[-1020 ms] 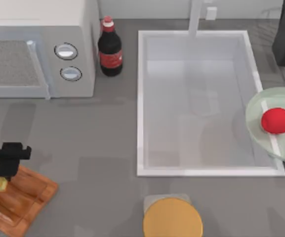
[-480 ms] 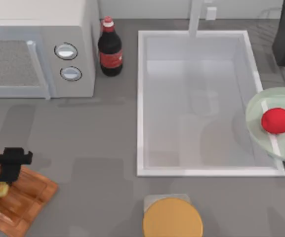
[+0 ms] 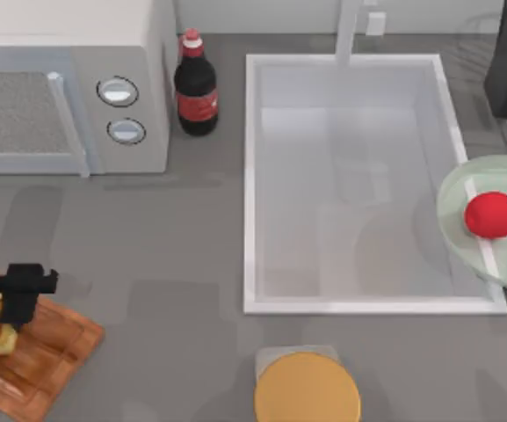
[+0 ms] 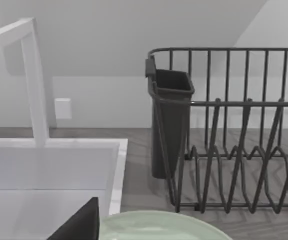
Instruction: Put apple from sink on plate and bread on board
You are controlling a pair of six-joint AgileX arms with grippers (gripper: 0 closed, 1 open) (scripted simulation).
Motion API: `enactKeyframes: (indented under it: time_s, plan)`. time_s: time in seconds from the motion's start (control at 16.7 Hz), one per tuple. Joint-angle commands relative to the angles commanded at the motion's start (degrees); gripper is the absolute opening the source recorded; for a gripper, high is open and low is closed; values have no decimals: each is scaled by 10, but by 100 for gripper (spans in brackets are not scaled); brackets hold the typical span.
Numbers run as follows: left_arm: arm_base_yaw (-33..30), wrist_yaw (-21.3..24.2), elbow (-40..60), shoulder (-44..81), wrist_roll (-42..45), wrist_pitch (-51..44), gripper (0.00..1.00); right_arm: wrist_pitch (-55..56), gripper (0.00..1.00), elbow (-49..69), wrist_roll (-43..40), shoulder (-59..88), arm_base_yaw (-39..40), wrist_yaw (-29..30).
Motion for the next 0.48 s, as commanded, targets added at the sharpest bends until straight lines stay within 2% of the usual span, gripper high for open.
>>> enactKeyframes:
  time_s: [0.12,0.48]
  plan:
    - [0,0,0,0,0,0,98,0,100,0,0,0,0,0]
    - [0,0,0,0,0,0,100,0,100,0,0,0,0,0]
